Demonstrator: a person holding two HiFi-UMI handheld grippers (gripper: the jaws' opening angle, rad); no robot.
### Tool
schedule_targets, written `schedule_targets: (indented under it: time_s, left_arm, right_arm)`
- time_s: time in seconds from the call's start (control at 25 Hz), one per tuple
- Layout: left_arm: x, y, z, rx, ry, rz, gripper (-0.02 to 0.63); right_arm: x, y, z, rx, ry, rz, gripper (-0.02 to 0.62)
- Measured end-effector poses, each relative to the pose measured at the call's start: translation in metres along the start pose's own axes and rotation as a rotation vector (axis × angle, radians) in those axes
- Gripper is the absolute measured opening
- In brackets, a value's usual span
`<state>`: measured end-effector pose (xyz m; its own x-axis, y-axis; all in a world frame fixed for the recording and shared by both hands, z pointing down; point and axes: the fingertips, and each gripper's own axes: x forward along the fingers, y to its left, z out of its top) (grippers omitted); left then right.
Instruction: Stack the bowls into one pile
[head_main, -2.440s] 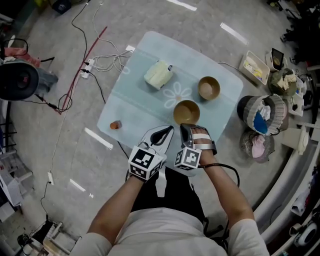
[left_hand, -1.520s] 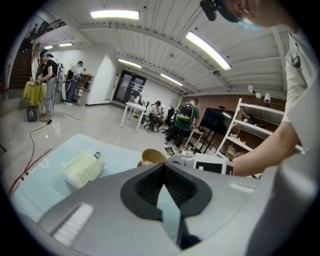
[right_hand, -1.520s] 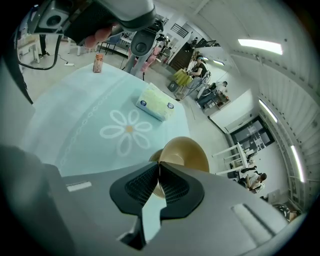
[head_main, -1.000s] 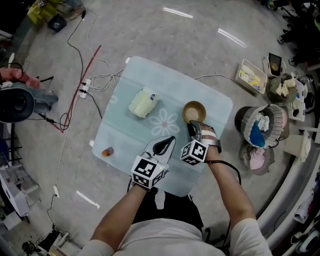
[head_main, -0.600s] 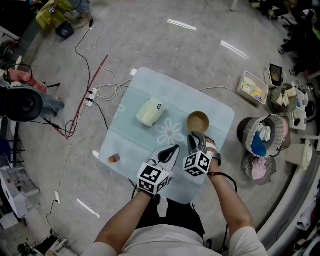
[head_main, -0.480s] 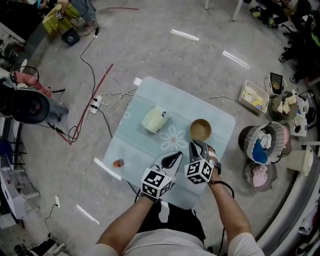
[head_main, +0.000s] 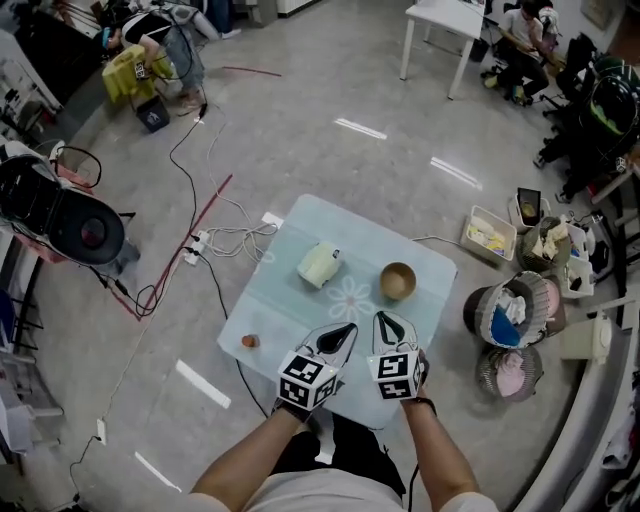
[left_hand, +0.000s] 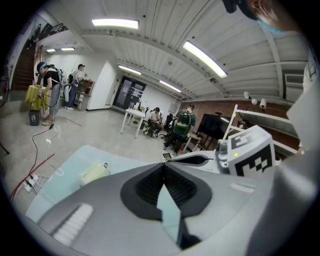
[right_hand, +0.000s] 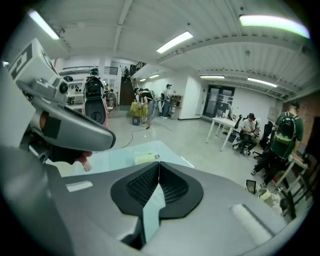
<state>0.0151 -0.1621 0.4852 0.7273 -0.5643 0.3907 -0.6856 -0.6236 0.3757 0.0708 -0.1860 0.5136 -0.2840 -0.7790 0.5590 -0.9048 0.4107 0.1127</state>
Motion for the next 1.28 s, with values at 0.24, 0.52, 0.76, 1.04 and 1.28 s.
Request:
schedule_targets:
  time_s: [0.24,0.52,0.76,1.04,1.28]
  left_arm:
    - [-0.050,-0.020,0.016,0.033,-0.035,-0.023,0.006]
    - [-0.106,-0.035,0.037,0.059,-0.071,-0.045,0.006]
    - [-0.147,-0.047,0.061,0.072,-0.111,-0.071,0.006]
    - [-0.184,-0.064,0.098,0.113,-0.182,-0.095,0.006]
    - [-0.205,-0.073,0.120,0.166,-0.241,-0.077,0.006]
  right_arm:
    - [-0.051,0.020,0.044,0.087,-0.091,-0.040,0.011]
    - [-0.109,0.045,0.089,0.163,-0.204,-0.069,0.011]
    - [-0.148,0.068,0.124,0.194,-0.278,-0.079,0.011]
    - [-0.184,0.083,0.161,0.184,-0.361,-0.097,0.010]
    - [-0.207,0.095,0.181,0.163,-0.412,-0.103,0.009]
